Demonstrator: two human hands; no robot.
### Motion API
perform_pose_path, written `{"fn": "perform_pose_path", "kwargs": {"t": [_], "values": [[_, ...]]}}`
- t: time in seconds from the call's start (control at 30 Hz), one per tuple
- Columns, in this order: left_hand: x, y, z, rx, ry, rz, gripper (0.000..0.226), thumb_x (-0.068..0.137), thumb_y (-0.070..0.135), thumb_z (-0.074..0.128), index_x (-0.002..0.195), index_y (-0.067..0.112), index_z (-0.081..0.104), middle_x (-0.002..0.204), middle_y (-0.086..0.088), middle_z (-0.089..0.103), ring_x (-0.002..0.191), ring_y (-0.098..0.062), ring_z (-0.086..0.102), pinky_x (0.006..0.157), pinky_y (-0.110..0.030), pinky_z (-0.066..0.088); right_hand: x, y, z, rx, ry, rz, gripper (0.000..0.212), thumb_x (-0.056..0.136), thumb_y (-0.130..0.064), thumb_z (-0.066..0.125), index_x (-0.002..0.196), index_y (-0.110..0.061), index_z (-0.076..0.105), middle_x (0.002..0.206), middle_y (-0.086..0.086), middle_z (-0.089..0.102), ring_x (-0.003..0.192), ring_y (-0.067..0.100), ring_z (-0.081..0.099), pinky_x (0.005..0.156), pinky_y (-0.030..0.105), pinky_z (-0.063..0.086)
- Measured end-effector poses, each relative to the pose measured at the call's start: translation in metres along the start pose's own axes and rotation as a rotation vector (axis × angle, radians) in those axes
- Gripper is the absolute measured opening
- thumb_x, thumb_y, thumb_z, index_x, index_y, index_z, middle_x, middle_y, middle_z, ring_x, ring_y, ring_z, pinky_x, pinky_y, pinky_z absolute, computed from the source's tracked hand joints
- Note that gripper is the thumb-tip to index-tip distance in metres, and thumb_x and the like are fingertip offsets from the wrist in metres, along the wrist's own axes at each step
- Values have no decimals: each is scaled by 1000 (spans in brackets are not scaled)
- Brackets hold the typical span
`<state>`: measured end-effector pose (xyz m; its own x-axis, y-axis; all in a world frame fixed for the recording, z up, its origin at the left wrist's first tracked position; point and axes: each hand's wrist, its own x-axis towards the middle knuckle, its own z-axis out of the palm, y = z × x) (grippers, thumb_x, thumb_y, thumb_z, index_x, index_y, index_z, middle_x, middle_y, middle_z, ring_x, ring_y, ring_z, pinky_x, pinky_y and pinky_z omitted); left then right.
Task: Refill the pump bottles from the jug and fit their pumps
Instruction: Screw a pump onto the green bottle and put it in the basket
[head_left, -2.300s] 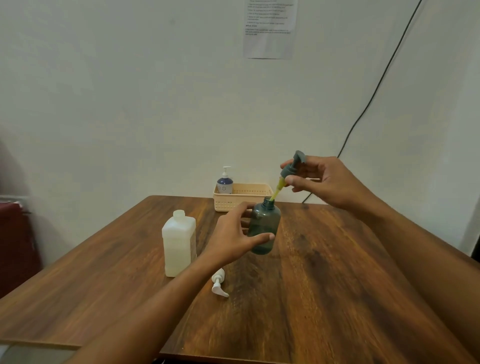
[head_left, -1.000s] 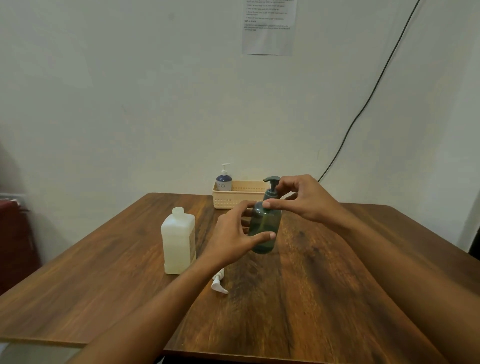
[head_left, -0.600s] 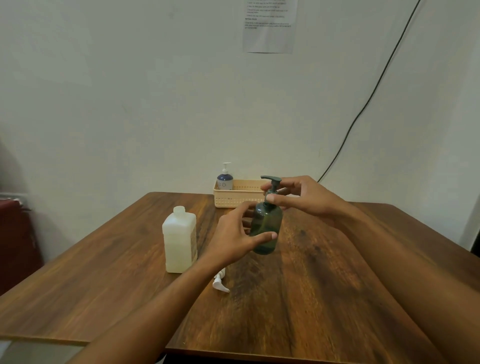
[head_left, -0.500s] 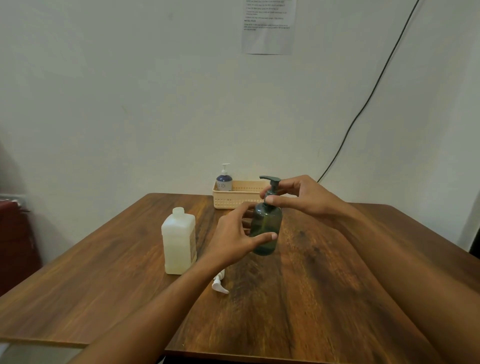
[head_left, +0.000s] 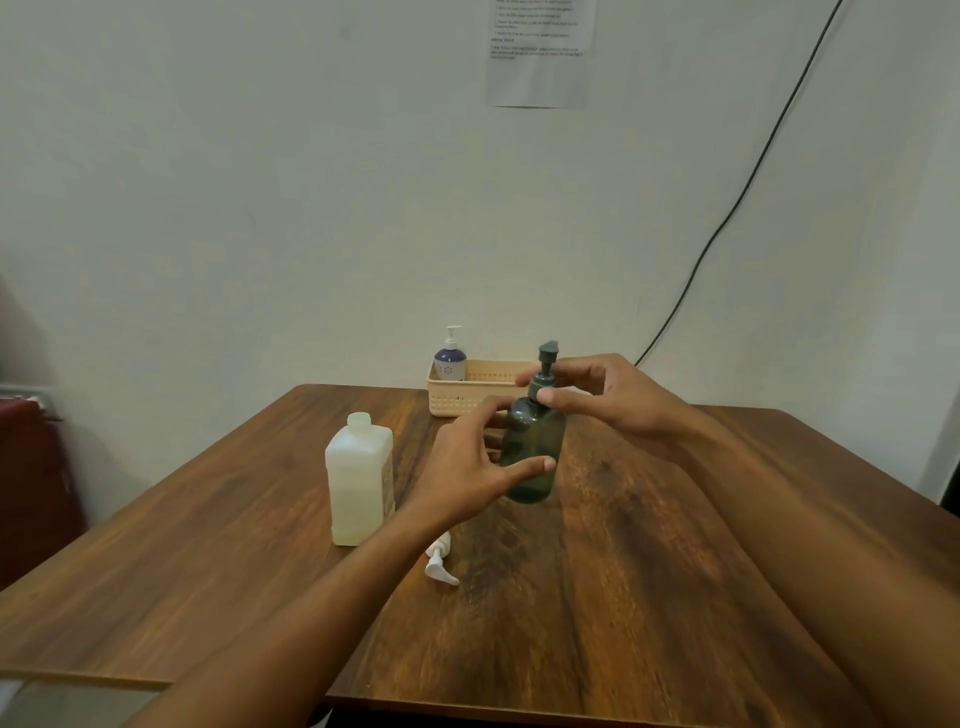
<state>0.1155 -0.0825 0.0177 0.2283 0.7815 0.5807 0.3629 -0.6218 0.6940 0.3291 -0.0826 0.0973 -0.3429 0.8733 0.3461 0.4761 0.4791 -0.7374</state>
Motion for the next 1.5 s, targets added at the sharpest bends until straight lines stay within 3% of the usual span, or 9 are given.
{"fn": "perform_pose_path", "kwargs": {"t": [0.23, 0.4, 0.57, 0.8, 1.03, 1.17, 1.27, 1.4, 1.5], "values": [[-2, 4, 5, 5, 6, 23, 71, 73, 56, 84, 133, 43, 49, 122, 20, 61, 94, 1, 63, 78, -12, 54, 4, 4, 17, -48, 253, -57, 48, 73, -53, 88, 98, -16, 70, 103, 0, 77, 100, 16, 72, 79, 24, 57], [0, 4, 4, -8, 5, 32, 70, 74, 56, 84, 134, 40, 51, 125, 17, 63, 97, -1, 65, 84, -17, 57, 0, 2, 13, 25, 84, 29, 59, 79, -57, 81, 129, -27, 68, 125, -7, 72, 119, 14, 67, 102, 37, 55], [2, 2, 2, -6, 12, 38, 75, 73, 55, 85, 138, 35, 52, 128, 12, 65, 100, -6, 67, 84, -20, 58, -4, -4, -2, 43, 33, -15, 38, 88, -45, 81, 119, -23, 79, 125, -8, 76, 129, 15, 63, 116, 53, 40], [-2, 7, 7, -15, 6, 59, 68, 72, 59, 83, 129, 50, 47, 119, 24, 60, 94, 4, 64, 74, -6, 52, -1, -3, 14, -84, 186, -20, 53, 76, -59, 83, 115, -25, 70, 111, -14, 73, 109, 6, 67, 87, 25, 50], [2, 2, 4, -26, 14, 65, 74, 72, 59, 84, 136, 41, 51, 127, 16, 64, 97, 0, 65, 79, -12, 56, -6, -8, -2, 37, 34, -34, 37, 89, -45, 79, 118, -23, 79, 124, -9, 76, 128, 14, 63, 112, 47, 42], [0, 4, 6, -21, 0, 66, 70, 71, 58, 84, 131, 50, 47, 117, 26, 59, 91, 6, 63, 72, -6, 52, -2, -9, 10, -72, 205, -20, 53, 74, -56, 82, 107, -13, 77, 106, -9, 77, 106, 7, 68, 91, 32, 50], [-1, 5, 8, -35, -4, 54, 70, 71, 59, 84, 129, 51, 46, 113, 29, 57, 89, 7, 63, 68, -3, 49, -4, -3, 12, -47, 182, -24, 51, 80, -61, 80, 114, -24, 73, 113, -10, 73, 110, 7, 66, 89, 27, 48], [2, 3, 7, -49, -17, 37, 70, 71, 58, 85, 129, 46, 49, 116, 24, 60, 88, 7, 63, 68, -4, 51, -9, -2, -3, 67, 10, 21, 42, 90, -51, 73, 128, -33, 74, 135, -15, 69, 134, 11, 58, 115, 46, 41], [2, 2, 7, -30, -9, 42, 73, 70, 58, 85, 133, 44, 50, 119, 22, 61, 89, 6, 63, 70, -5, 52, -10, -2, -7, -28, 30, 13, 35, 87, -51, 78, 116, -33, 80, 131, -15, 72, 136, 15, 56, 120, 58, 34]]}}
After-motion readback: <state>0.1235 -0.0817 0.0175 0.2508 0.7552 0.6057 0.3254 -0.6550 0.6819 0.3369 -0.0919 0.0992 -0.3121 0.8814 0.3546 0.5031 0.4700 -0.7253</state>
